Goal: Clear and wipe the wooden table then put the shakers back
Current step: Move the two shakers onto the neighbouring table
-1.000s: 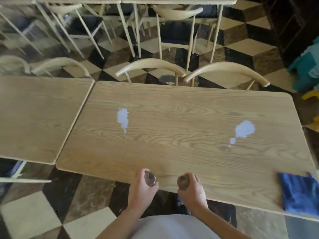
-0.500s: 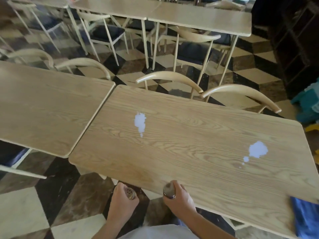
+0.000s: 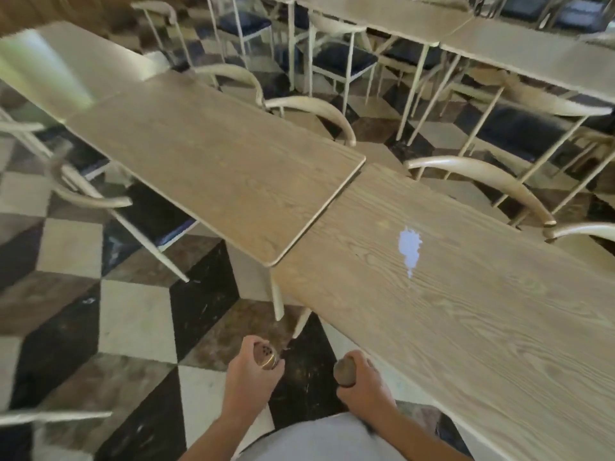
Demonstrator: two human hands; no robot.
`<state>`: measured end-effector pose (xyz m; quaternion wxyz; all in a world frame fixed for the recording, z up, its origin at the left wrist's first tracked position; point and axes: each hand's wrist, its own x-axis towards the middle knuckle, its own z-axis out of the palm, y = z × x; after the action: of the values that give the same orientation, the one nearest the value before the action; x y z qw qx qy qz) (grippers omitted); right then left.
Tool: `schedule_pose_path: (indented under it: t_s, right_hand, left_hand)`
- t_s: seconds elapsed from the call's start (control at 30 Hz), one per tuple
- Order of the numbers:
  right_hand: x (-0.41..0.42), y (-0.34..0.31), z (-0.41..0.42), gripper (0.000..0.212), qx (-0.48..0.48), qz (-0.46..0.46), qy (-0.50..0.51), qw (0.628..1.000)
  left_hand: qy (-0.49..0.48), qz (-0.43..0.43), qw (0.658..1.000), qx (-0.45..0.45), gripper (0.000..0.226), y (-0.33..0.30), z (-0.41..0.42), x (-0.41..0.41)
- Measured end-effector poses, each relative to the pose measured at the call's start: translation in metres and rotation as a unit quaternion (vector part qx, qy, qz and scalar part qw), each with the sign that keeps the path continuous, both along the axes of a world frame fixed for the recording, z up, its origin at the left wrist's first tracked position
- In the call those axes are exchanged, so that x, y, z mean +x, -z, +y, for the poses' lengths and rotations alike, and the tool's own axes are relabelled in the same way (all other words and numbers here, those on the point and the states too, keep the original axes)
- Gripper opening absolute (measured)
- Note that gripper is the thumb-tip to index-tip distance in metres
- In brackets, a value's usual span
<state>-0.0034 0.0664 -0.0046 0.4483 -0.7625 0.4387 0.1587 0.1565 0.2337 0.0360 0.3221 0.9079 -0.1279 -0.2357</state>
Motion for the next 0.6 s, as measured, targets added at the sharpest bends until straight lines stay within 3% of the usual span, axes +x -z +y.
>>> schedule_pose_path:
  t_s: [0.37,0.5,0.6]
  right_hand:
    - [0.128,-0.004,0.011,0.044,0.061,0.027,-0.176,0.982]
    - [0.185,0.008,0.001,0.046,0.055,0.031,-0.223,0.973]
    - [0.229,0.014,-0.013,0.046,0.036,0.013,-0.206,0.978]
  left_hand:
    - [0.000,0.056,0.998,0.035,0.043,0.031,0.061,0.070]
    - [0.074,0.077,0.987,0.116,0.040,0.048,0.074,0.105]
    - [0.053,0.099,0.984,0.138,0.050,0.052,0.069,0.144]
